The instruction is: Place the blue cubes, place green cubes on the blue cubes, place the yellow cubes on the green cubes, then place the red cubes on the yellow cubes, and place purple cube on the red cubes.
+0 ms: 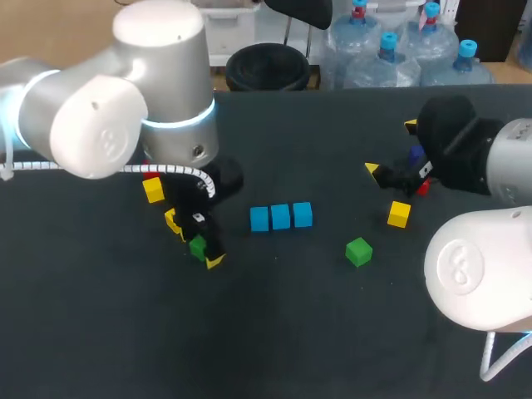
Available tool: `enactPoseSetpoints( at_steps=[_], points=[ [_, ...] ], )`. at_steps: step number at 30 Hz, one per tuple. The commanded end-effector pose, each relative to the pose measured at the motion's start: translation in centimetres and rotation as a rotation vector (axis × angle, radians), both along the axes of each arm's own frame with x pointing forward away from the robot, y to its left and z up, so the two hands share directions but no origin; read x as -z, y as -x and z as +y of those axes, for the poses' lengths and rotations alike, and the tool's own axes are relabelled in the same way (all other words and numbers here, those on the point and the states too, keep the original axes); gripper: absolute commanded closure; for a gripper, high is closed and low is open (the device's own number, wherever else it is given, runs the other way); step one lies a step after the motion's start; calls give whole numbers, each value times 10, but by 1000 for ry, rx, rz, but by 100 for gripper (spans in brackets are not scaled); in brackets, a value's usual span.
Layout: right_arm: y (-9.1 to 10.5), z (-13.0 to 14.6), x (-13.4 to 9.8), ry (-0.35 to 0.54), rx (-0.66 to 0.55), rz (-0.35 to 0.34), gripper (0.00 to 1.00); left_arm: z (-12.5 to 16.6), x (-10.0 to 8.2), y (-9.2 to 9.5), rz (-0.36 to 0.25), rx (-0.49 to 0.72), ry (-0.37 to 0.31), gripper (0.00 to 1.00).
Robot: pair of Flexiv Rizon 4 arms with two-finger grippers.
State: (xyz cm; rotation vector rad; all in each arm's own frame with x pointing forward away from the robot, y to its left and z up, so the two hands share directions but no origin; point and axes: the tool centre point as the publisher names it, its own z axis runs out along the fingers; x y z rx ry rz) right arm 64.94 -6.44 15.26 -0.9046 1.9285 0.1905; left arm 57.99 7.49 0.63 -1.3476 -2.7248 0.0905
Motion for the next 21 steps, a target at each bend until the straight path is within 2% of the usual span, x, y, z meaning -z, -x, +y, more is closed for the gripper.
enactPoseSetpoints(
  at_steps=[1,2,5,9,13,17,21],
  points=[
    [0,-1,0,-2,-3,0,0,-2,5,-4,12,-1,-5,56],
    [0,-1,0,-2,-3,0,0,-2,6,-5,15,-1,-7,63],
    [0,-1,0,-2,-3,0,0,-2,8,-6,22,2,-6,72],
    [0,-1,0,-2,-3,0,0,-2,9,-7,31,3,-10,98],
    [0,-1,0,-2,-3,0,0,1,7,-8,33,13,-14,100],
    [0,-1,0,-2,-3,0,0,2,-1,-12,13,77,-3,100],
    [0,-1,0,-2,-3,0,0,-4,-16,-19,-45,183,27,100]
  ],
)
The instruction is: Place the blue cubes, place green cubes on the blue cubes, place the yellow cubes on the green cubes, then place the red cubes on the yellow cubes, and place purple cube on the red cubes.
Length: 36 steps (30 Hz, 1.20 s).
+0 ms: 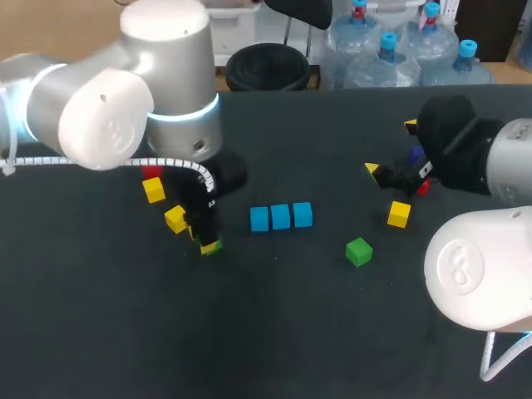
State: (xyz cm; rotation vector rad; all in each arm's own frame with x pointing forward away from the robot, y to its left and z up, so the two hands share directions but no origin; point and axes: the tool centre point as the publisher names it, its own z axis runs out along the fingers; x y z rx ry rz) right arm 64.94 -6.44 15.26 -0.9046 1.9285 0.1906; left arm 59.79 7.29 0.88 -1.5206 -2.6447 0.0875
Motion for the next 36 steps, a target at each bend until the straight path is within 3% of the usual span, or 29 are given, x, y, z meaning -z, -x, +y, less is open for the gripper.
enactPoseSetpoints(
  at_steps=[1,3,13,27,36],
  points=[
    [0,-1,0,-2,-3,0,0,0,-19,-2,-50,64,7,100],
    [0,-1,0,-2,-3,0,0,-2,-27,-6,-72,130,24,100],
    [0,-1,0,-2,-3,0,0,-10,-66,-30,-104,370,-52,100],
    [0,-1,0,-2,-3,0,0,-64,-54,-55,-67,477,-30,100],
    [0,-1,0,-2,-3,0,0,-86,-56,-64,-73,545,-55,100]
  ],
)
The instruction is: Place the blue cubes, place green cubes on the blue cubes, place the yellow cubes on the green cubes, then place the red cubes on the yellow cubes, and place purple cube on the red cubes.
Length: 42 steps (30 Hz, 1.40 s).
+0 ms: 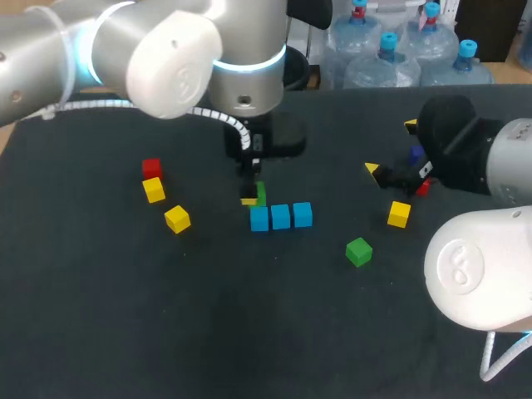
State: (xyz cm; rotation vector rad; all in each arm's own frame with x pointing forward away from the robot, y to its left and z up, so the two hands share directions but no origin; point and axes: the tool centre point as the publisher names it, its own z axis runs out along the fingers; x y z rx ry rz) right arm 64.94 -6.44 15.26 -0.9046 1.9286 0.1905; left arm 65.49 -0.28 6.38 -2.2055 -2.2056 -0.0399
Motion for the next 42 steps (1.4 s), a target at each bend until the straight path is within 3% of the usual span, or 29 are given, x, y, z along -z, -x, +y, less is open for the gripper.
enactPoseSetpoints(
  at_steps=[1,9,42],
  points=[
    [0,-1,0,-2,-3,0,0,-12,-1,-7,9,30,-49,100],
    [0,-1,0,-2,-3,0,0,-16,8,-2,5,111,-68,100],
    [0,-1,0,-2,-3,0,0,-18,24,0,47,84,-63,100]
  ],
)
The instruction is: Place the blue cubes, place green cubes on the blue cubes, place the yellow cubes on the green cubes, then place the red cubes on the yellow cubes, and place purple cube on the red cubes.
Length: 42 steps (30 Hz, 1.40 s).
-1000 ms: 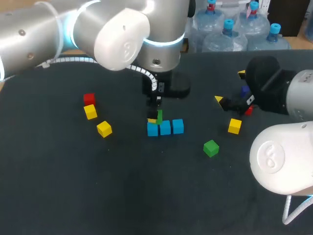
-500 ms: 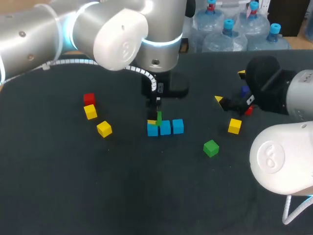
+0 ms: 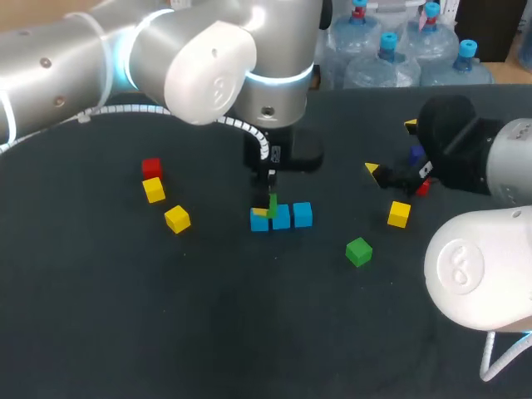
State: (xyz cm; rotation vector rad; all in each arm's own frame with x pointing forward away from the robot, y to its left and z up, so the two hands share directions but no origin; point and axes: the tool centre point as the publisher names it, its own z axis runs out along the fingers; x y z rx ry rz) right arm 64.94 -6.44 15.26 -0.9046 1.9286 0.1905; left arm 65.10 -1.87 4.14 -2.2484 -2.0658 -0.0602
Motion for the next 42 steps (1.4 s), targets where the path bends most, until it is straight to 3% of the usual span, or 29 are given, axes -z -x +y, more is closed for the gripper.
enactPoseSetpoints(
  at_steps=[1,42],
  points=[
    [0,-1,0,-2,-3,0,0,-3,2,-4,10,0,-7,100],
    [0,-1,0,-2,-3,0,0,1,9,-10,27,-15,3,100]
  ],
)
